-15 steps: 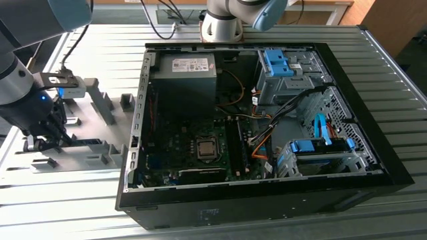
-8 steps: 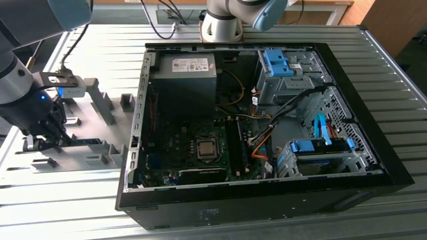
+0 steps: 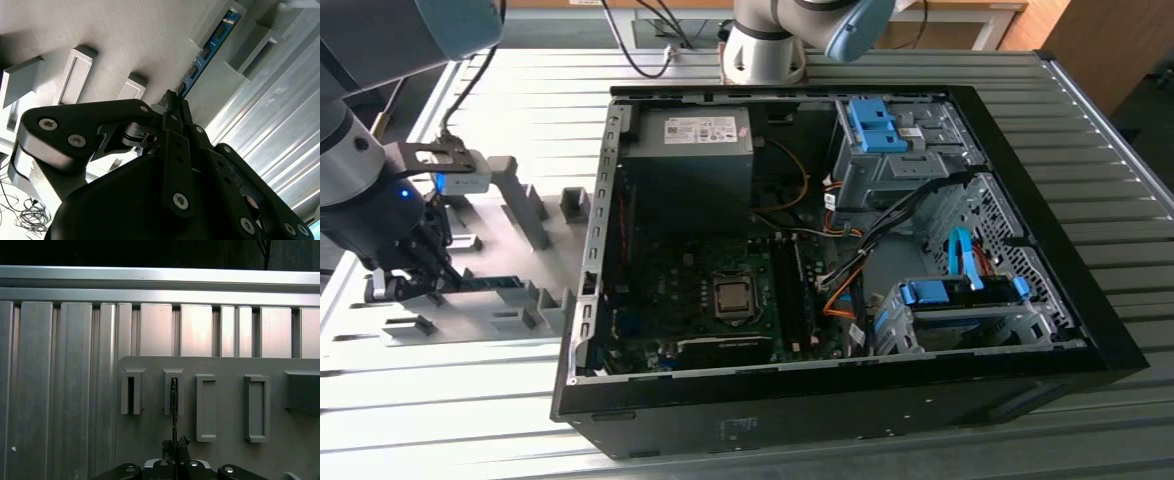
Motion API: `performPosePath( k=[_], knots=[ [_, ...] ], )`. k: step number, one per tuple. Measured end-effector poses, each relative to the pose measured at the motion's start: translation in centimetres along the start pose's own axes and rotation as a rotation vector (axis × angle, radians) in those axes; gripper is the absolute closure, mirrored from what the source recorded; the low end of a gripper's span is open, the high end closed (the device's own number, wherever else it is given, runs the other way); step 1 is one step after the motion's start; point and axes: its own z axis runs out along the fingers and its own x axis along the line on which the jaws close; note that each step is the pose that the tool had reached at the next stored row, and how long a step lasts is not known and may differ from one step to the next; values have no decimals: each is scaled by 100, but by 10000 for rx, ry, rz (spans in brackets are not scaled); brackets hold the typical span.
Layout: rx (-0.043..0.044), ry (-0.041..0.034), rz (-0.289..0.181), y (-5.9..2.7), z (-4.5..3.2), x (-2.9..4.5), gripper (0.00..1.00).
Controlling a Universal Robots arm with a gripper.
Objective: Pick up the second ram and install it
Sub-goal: 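Pick up the second ram and move it above second insertion slot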
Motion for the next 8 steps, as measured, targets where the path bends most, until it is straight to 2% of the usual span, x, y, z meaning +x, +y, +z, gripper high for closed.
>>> performPosePath(
  k=[8],
  knots=[
    [-2, 2, 0, 0, -18, 0, 86]
  ],
)
